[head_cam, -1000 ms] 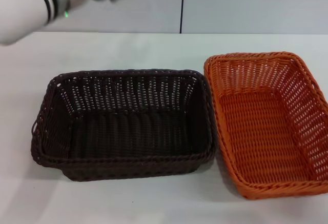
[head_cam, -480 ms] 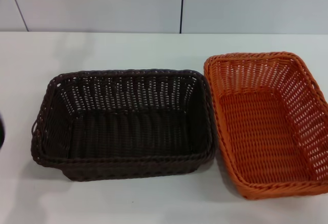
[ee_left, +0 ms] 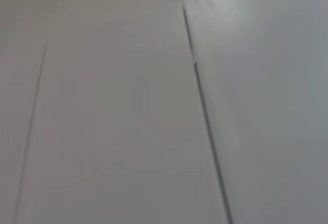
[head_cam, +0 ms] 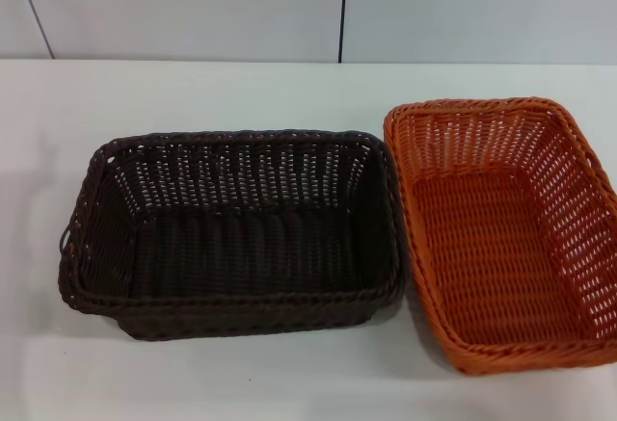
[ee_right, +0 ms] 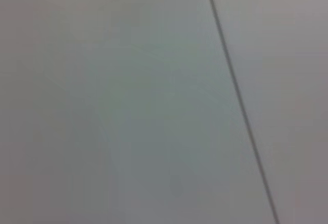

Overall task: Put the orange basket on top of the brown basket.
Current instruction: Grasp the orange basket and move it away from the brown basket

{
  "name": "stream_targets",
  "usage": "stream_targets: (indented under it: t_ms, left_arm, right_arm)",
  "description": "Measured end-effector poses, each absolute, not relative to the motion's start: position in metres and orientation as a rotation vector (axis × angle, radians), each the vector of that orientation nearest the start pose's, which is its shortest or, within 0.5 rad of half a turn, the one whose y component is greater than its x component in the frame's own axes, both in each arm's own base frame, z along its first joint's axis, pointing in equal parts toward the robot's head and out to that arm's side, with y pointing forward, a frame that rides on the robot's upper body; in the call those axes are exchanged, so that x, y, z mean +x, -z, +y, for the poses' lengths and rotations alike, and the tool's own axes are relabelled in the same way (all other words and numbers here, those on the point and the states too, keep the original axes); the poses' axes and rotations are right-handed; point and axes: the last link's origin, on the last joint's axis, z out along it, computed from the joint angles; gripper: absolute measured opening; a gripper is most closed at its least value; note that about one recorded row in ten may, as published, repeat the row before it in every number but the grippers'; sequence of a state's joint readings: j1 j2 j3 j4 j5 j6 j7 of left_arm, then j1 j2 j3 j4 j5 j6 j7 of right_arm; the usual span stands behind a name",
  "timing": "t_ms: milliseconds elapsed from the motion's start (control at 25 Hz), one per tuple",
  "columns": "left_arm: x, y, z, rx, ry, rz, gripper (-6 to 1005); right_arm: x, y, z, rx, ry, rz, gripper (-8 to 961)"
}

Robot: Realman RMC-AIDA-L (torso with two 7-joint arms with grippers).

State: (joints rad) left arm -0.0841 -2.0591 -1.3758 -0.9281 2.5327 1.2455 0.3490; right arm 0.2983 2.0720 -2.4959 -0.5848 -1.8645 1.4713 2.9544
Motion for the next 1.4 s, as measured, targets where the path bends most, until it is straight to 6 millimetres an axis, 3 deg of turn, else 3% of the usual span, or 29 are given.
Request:
stream_targets:
  t_ms: [40, 80, 200, 240, 280, 440, 600, 680, 800, 1000, 1040, 1400]
  left_arm:
    - [-0.287, -0.108, 0.295, -1.011, 0.721, -0.121, 746]
    - [-0.287, -0.108, 0.295, -1.011, 0.721, -0.121, 746]
    - [-0.316, -0.102, 0.273, -1.007, 0.709, -0.194, 746]
    - [-0.336, -0.097, 0.258, -1.013, 0.689, -0.248, 747]
    - [-0.336, -0.097, 0.258, -1.013, 0.689, -0.248, 747]
    - [-0.375, -0.087, 0.23, -1.026, 0.601, -0.36, 748]
    - [-0.392, -0.085, 0.213, -1.01, 0.576, -0.411, 749]
    - [-0.407, -0.085, 0.194, -0.975, 0.562, -0.456, 765]
    - [-0.412, -0.085, 0.188, -0.964, 0.542, -0.469, 781]
    - [-0.419, -0.083, 0.182, -0.966, 0.502, -0.479, 781]
    - [-0.42, -0.083, 0.181, -0.964, 0.496, -0.482, 781]
    - [-0.425, -0.085, 0.185, -0.961, 0.471, -0.491, 780]
  right_arm:
    - [0.263, 0.0, 0.299, -1.231, -0.96, 0.386, 739]
    - [0.263, 0.0, 0.299, -1.231, -0.96, 0.386, 739]
    - [0.248, 0.003, 0.301, -1.288, -1.007, 0.306, 739]
    - [0.238, 0.004, 0.303, -1.322, -1.034, 0.256, 739]
    - [0.238, 0.004, 0.303, -1.322, -1.034, 0.256, 739]
    - [0.218, 0.007, 0.312, -1.368, -1.089, 0.193, 739]
    - [0.208, 0.012, 0.318, -1.403, -1.103, 0.194, 739]
    - [0.194, 0.017, 0.333, -1.464, -1.109, 0.264, 739]
    - [0.188, 0.018, 0.338, -1.5, -1.104, 0.289, 738]
    - [0.162, 0.02, 0.366, -1.716, -1.01, 0.448, 738]
    - [0.148, 0.018, 0.375, -1.802, -0.955, 0.481, 738]
    - [0.096, 0.005, 0.388, -2.051, -0.724, 0.588, 738]
